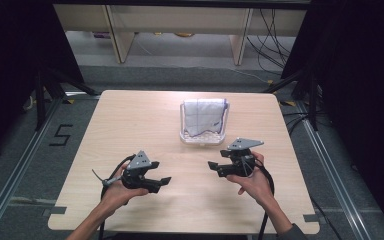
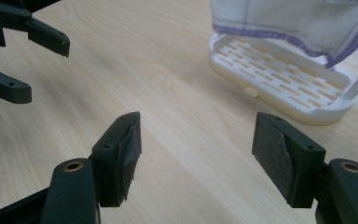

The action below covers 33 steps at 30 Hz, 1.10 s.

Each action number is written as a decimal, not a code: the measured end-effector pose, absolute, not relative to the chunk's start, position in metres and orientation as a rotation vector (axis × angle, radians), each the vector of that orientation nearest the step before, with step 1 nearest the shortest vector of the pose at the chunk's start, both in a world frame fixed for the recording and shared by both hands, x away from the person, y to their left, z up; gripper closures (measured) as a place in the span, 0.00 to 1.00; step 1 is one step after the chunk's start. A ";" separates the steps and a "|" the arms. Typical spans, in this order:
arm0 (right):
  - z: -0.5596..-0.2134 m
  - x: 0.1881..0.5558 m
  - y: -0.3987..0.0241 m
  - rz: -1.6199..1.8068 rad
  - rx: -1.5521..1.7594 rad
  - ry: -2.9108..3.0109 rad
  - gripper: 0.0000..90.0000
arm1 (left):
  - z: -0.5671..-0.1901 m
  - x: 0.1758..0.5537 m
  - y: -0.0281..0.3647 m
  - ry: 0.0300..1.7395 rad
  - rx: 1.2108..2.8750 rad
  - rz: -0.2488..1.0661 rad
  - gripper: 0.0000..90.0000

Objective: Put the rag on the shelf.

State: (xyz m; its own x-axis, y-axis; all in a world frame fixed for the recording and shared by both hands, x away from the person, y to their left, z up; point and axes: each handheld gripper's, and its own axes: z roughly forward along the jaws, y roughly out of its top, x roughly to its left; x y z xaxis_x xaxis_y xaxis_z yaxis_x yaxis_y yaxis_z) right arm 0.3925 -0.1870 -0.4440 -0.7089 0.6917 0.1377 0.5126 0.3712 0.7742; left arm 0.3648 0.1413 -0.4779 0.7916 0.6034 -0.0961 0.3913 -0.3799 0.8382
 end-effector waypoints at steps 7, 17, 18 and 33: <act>-0.448 0.385 -0.185 1.233 1.074 2.434 0.37 | -0.482 0.356 0.142 0.743 2.006 0.291 0.30; -0.460 0.371 -0.192 1.218 1.067 2.437 0.37 | -0.494 0.339 0.142 0.726 2.036 0.287 0.29; -0.460 0.370 -0.192 1.212 1.067 2.445 0.37 | -0.494 0.336 0.141 0.730 2.037 0.295 0.29; -0.471 0.341 -0.193 1.203 1.070 2.492 0.31 | -0.498 0.313 0.138 0.672 2.076 0.249 0.18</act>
State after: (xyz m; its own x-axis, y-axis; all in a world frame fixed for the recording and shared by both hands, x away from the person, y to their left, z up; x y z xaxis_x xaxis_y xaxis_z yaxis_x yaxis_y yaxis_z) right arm 0.3407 -0.1932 -0.4712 -0.7266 0.6717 0.1443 0.5308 0.4156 0.7386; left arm 0.3132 0.1383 -0.4984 0.8312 0.5505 -0.0778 0.3666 -0.4374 0.8211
